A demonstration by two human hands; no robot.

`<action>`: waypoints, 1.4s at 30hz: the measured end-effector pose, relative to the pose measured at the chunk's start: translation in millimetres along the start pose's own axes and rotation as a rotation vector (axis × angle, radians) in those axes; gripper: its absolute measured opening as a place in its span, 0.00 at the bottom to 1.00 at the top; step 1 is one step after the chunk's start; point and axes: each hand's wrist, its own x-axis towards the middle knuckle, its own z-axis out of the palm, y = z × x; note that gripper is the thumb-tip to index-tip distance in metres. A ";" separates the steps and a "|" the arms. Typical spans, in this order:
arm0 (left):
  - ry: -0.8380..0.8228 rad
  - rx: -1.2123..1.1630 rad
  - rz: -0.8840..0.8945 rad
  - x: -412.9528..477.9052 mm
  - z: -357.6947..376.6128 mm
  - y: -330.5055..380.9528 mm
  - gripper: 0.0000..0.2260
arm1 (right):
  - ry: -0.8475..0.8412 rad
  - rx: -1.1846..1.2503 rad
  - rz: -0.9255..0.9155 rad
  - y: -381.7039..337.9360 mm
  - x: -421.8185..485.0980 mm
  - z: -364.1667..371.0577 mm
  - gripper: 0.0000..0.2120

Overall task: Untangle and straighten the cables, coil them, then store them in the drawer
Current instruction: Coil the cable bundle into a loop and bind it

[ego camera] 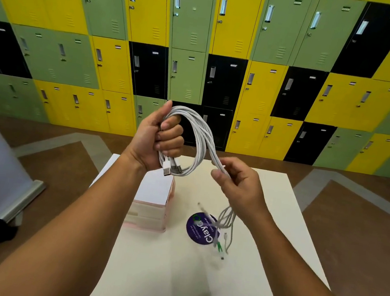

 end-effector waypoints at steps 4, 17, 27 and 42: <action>0.041 0.051 0.004 -1.5 0.3 3.7 0.23 | 0.037 -0.121 -0.007 4.9 2.1 0.7 0.08; 0.070 0.081 -0.067 -2.1 -4.8 -11.4 0.23 | -0.446 0.892 0.720 4.5 15.4 -21.5 0.19; 0.086 0.040 -0.019 -1.2 -9.5 -9.2 0.24 | -0.296 0.510 0.442 -11.2 11.7 -19.8 0.07; 0.152 0.073 -0.021 -0.6 -11.8 -13.7 0.24 | -0.010 -0.050 0.274 2.2 20.5 -2.1 0.15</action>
